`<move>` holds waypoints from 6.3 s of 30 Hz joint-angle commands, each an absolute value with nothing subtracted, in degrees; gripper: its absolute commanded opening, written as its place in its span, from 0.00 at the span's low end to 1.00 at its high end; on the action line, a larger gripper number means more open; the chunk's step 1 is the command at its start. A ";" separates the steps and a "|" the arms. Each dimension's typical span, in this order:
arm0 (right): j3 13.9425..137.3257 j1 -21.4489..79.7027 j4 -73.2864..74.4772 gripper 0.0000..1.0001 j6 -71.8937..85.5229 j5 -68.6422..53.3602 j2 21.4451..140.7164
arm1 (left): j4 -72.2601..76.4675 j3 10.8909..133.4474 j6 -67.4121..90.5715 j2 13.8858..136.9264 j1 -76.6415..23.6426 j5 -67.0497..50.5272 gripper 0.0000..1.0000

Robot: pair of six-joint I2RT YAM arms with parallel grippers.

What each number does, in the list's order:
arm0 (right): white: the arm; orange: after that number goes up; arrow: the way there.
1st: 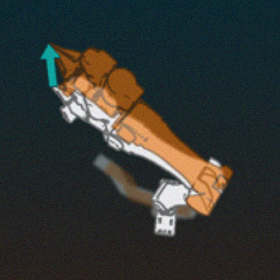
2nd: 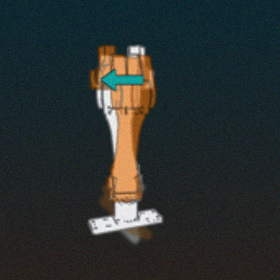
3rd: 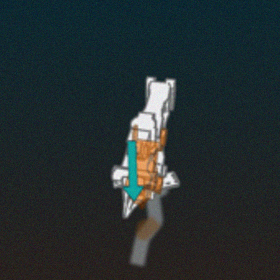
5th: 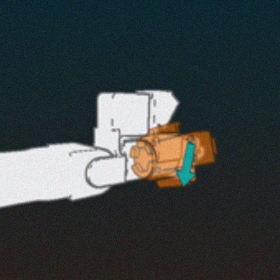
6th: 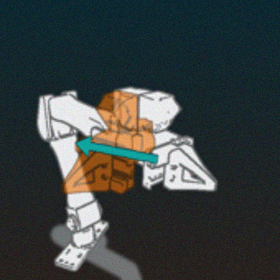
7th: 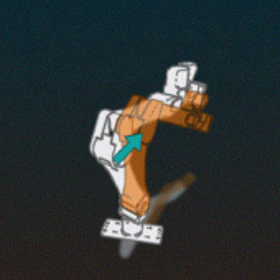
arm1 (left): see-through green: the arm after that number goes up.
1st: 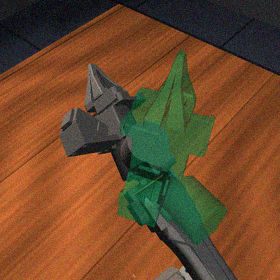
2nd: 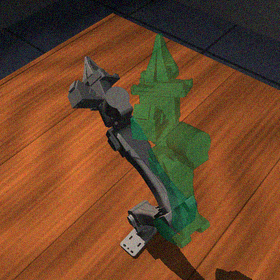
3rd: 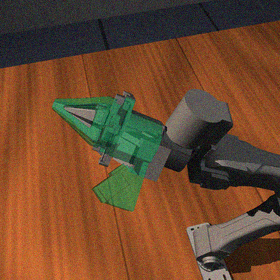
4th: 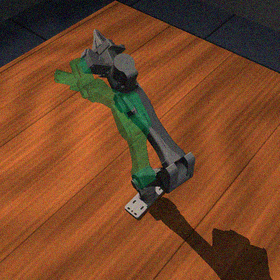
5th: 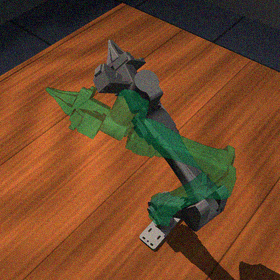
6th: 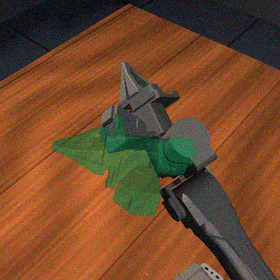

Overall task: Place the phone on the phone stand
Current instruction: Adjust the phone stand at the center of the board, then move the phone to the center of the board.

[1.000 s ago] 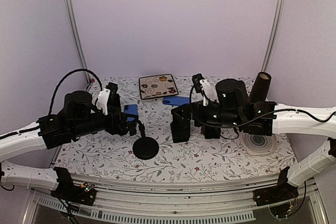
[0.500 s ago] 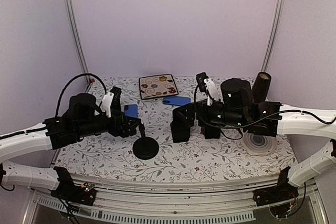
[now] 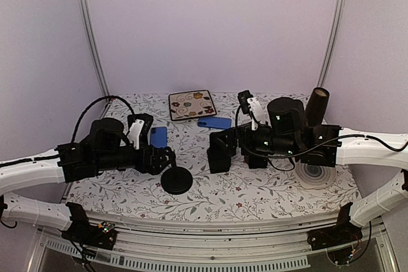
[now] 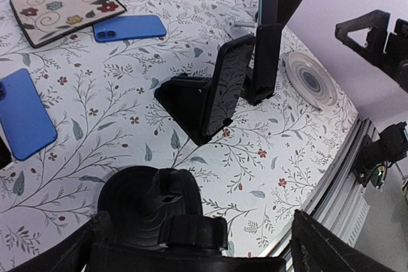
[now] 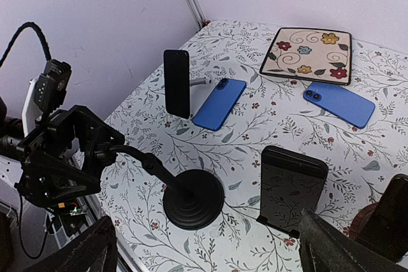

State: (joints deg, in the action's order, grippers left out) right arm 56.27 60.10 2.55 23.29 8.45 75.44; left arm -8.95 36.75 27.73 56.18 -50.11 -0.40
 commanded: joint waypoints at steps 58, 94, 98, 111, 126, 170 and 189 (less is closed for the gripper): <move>55.24 60.46 2.27 0.99 22.92 9.36 73.74 | -10.24 50.37 49.32 71.74 -74.88 34.45 0.91; 56.37 60.45 4.61 0.99 23.43 11.60 73.12 | -23.10 63.61 34.84 75.20 -54.28 24.47 0.97; 55.86 60.39 5.36 0.99 23.33 13.24 70.60 | -20.07 64.76 32.29 79.63 -48.42 21.10 0.97; 53.99 60.38 6.81 0.99 24.36 16.23 64.17 | -22.46 78.27 26.27 102.23 -39.36 21.12 0.97; 52.27 60.43 7.69 0.99 25.79 16.31 61.21 | -25.93 90.62 25.39 119.41 -34.54 16.34 0.97; 51.70 60.38 6.44 0.99 25.79 14.86 63.76 | -12.75 60.64 36.98 107.08 -38.31 20.12 0.97; 51.77 60.38 6.45 0.99 25.74 14.59 64.08 | -11.53 57.33 36.40 105.85 -36.78 21.62 0.97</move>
